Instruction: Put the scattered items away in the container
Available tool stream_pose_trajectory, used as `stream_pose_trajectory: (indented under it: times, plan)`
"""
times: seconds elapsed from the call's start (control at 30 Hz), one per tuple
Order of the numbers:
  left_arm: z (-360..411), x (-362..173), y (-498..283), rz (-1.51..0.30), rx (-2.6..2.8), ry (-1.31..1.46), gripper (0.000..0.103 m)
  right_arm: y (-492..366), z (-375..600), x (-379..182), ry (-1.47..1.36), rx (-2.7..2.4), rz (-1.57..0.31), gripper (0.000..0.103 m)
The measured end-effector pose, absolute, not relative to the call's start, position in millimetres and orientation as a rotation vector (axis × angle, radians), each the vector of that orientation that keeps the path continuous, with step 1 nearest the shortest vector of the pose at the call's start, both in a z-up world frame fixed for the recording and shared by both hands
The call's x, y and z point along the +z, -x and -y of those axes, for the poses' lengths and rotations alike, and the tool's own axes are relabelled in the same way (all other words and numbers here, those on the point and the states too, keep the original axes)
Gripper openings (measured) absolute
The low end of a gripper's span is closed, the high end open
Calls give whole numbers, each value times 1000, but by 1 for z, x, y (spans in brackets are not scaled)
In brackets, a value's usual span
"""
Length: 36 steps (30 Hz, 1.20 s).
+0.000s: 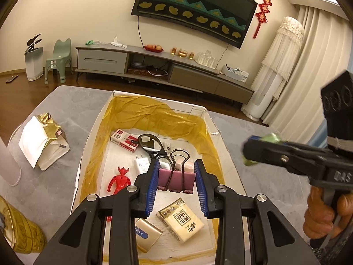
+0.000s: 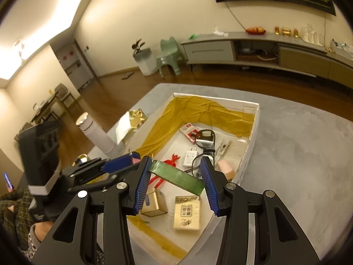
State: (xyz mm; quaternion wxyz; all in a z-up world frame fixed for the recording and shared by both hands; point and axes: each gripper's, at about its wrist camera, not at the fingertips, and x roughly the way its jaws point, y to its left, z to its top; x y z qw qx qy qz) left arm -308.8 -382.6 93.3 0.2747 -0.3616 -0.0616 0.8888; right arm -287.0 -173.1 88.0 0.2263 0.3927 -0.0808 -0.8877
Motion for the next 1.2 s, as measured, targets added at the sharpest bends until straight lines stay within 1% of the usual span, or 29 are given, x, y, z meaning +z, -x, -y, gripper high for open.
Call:
stream_pose_trajectory:
  times: [0.33, 0.43, 0.87, 0.93, 0.97, 1.0, 1.1, 1.2]
  plan:
    - [378, 81, 325, 161, 2390, 1052, 34, 350, 182, 66, -1223, -2454, 132, 48]
    - [377, 76, 330, 157, 2393, 1078, 34, 368, 185, 59, -1266, -2450, 79, 48]
    - [368, 62, 343, 147, 2379, 1139, 34, 412, 186, 31, -1363, -2466, -106, 49]
    - [368, 61, 344, 158, 2383, 1137, 37, 415, 187, 29, -1363, -2475, -146, 49]
    - [369, 61, 345, 166, 2392, 1137, 46, 416, 186, 27, -1362, -2486, -172, 50]
    - [370, 62, 345, 175, 2403, 1131, 54, 416, 185, 27, -1359, -2497, -181, 53]
    - [377, 65, 345, 206, 2424, 1108, 56, 414, 181, 28, -1345, -2508, -179, 57]
    - [383, 66, 346, 229, 2427, 1110, 56, 410, 179, 33, -1327, -2519, -174, 57]
